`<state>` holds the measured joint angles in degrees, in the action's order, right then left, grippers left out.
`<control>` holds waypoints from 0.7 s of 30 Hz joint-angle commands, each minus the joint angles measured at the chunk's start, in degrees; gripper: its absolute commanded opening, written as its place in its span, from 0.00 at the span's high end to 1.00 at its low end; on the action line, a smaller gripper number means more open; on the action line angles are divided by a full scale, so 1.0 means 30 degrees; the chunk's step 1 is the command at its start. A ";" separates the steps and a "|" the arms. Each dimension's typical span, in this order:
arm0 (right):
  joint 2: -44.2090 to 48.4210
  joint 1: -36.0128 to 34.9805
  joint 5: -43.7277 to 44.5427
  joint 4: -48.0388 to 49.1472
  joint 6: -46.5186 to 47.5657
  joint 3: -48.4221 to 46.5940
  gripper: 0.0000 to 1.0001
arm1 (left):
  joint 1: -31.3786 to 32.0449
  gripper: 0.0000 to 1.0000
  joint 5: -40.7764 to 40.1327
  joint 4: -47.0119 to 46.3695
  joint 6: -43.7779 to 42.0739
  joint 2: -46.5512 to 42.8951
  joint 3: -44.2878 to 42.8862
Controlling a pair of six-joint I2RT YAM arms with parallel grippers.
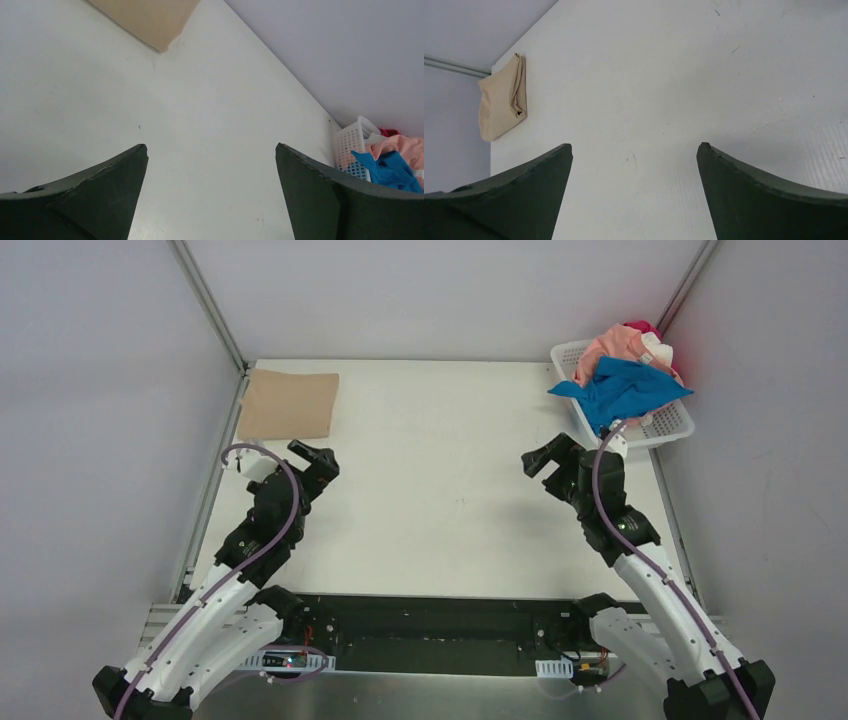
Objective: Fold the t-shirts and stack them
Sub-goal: Grab crumpled tshirt from bin with the right arm
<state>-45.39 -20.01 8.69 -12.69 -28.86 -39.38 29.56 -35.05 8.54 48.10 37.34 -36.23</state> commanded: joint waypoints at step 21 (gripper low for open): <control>-2.4272 1.0828 -0.3277 -0.4419 0.2662 -2.4762 0.03 | -0.0884 0.01 -0.5009 0.1989 -0.0107 0.4553 -0.1318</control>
<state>-109.21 8.80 6.98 -20.01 -20.12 -101.54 27.94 -46.83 14.33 47.13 50.61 -39.07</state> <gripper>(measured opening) 0.972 0.990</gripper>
